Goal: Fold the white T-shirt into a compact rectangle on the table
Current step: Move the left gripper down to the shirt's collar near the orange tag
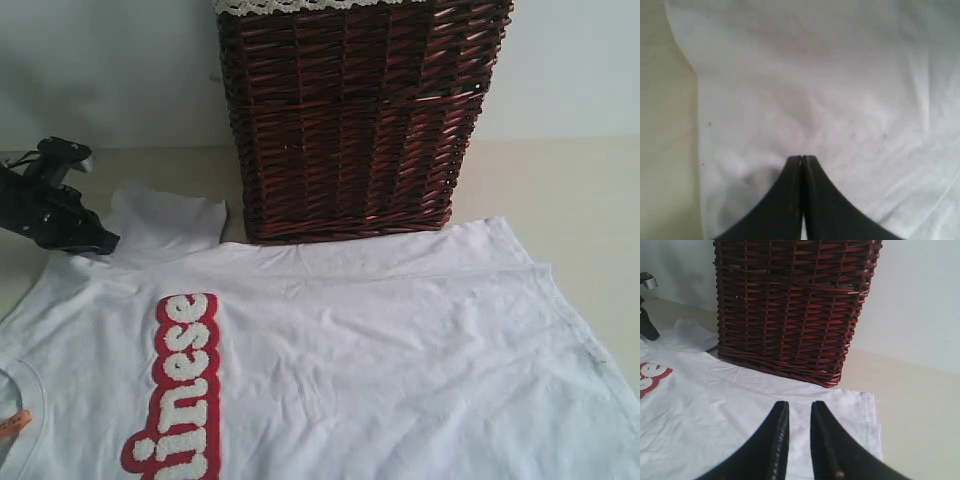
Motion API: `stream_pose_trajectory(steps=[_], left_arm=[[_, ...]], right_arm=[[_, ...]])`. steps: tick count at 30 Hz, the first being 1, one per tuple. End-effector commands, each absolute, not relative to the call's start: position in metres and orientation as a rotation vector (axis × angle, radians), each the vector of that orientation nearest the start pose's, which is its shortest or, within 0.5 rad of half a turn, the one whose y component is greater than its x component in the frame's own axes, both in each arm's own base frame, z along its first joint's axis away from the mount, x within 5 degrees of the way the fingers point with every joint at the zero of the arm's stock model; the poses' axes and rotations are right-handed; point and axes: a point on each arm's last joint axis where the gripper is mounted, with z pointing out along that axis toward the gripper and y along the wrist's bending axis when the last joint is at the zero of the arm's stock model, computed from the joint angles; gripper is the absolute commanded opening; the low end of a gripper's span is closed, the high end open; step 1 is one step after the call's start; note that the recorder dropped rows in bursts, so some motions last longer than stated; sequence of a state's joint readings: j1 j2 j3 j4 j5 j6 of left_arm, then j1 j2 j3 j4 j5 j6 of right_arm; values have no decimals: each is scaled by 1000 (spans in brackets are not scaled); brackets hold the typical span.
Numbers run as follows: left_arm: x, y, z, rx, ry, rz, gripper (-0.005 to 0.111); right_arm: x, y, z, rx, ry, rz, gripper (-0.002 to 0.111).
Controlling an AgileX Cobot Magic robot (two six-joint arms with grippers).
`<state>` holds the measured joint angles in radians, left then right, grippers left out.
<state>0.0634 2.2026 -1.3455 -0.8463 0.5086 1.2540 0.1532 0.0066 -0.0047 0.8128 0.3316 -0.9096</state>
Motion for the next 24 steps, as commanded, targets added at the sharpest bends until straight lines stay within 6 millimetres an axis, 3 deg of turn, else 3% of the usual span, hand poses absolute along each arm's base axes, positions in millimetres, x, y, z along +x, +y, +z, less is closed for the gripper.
stream_pose_trajectory(steps=[1, 6, 10, 13, 16, 17, 20, 24], left_arm=[[434, -1, 107, 578, 2479, -272, 0], [437, -3, 143, 458, 2389, -301, 0], [431, -8, 173, 528, 2328, -327, 6], [409, -13, 194, 722, 2359, -504, 21], [370, -16, 214, 1143, 2379, -708, 34], [359, -12, 219, 1304, 2378, -705, 38], [340, 7, 219, 1529, 2464, -486, 43], [314, 12, 207, 1623, 2548, -452, 51]], right_arm=[[49, 29, 192, -416, 1666, 222, 17], [49, 29, 192, -416, 1666, 222, 17], [49, 29, 192, -416, 1666, 222, 17], [49, 29, 192, -416, 1666, 222, 17], [49, 29, 192, -416, 1666, 222, 17], [49, 29, 192, -416, 1666, 222, 17], [49, 29, 192, -416, 1666, 222, 17], [49, 29, 192, -416, 1666, 222, 17]])
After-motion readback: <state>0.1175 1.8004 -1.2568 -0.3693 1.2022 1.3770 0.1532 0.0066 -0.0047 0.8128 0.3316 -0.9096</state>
